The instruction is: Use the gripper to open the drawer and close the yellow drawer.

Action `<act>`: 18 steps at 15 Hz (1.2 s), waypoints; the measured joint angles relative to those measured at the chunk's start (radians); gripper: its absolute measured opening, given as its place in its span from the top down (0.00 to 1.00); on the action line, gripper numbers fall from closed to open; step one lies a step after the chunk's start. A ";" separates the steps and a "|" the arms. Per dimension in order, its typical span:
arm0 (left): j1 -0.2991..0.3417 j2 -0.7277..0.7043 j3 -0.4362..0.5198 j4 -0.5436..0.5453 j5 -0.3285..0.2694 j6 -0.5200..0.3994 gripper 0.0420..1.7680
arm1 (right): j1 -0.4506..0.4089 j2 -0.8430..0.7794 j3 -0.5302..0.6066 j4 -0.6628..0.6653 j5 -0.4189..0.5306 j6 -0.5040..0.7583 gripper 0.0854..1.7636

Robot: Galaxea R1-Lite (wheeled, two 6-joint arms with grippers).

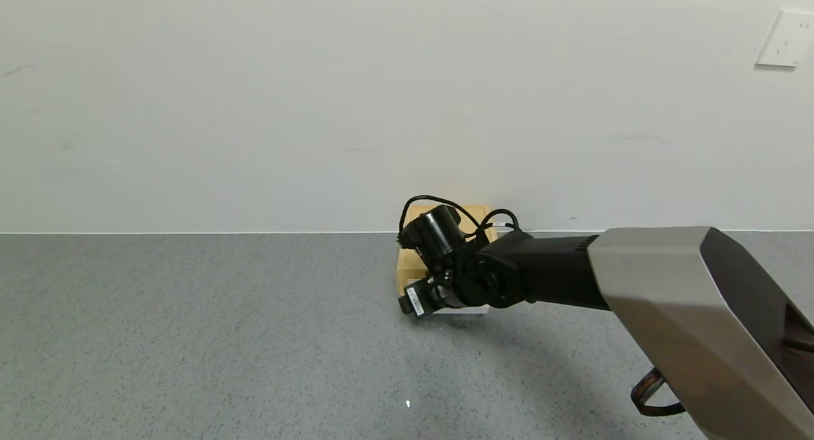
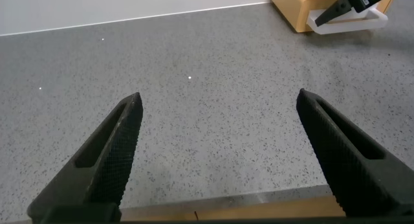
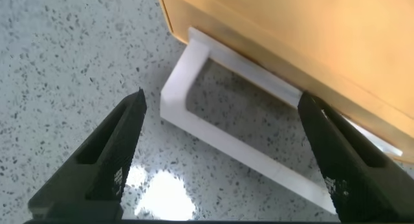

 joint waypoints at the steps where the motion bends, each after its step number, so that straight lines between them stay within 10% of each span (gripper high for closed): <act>1: 0.000 0.000 0.000 0.000 0.000 0.000 0.03 | 0.005 -0.009 0.003 0.025 0.000 0.001 0.03; 9: 0.000 0.000 0.000 0.000 0.000 0.000 0.03 | -0.007 -0.274 0.076 0.163 0.077 -0.004 0.03; 18: 0.000 0.000 0.000 0.000 0.000 0.000 0.03 | -0.281 -0.843 0.562 0.020 0.287 -0.062 0.03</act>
